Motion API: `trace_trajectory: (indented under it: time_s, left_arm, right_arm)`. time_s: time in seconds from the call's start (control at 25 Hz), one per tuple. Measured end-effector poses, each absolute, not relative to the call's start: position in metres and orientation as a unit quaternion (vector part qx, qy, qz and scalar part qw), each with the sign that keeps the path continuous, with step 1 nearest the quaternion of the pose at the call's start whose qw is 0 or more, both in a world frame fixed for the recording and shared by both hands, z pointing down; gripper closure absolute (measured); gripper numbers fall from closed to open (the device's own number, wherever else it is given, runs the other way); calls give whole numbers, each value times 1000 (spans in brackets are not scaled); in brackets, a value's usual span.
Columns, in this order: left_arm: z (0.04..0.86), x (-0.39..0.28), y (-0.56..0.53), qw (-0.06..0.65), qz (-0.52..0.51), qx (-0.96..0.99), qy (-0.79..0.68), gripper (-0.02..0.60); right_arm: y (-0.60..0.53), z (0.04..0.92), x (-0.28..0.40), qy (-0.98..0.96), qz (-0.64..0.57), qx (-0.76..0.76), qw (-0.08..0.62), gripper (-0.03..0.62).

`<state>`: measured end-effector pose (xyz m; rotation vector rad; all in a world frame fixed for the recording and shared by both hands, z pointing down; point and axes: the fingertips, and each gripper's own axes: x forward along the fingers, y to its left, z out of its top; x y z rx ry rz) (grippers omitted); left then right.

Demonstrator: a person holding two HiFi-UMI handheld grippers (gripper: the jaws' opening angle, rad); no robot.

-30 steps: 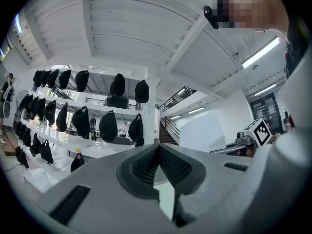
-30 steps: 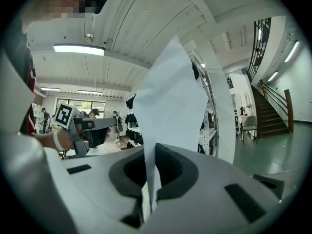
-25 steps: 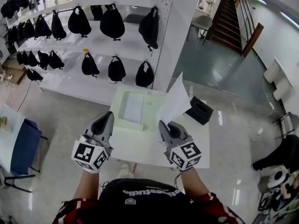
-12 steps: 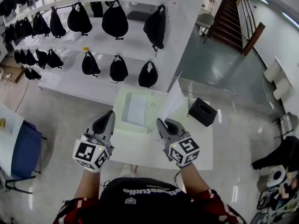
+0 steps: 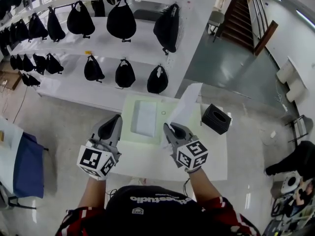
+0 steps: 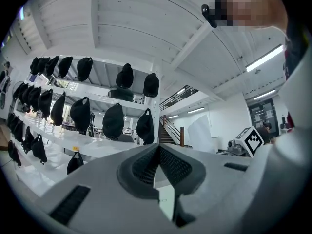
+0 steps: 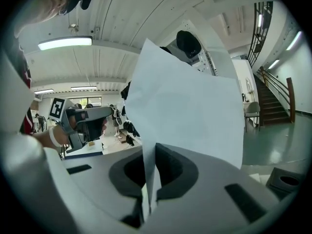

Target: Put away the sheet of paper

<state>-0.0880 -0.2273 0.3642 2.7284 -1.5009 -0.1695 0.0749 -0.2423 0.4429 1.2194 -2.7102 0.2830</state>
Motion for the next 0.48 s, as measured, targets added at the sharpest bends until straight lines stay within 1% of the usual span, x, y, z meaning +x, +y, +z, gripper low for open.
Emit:
trace_trajectory:
  time_s: [0.48]
  left_arm:
    - [369,-124,-271,17,-61,883,-464,578]
  right_arm:
    - [-296,471,33,-896,131,414,94,591]
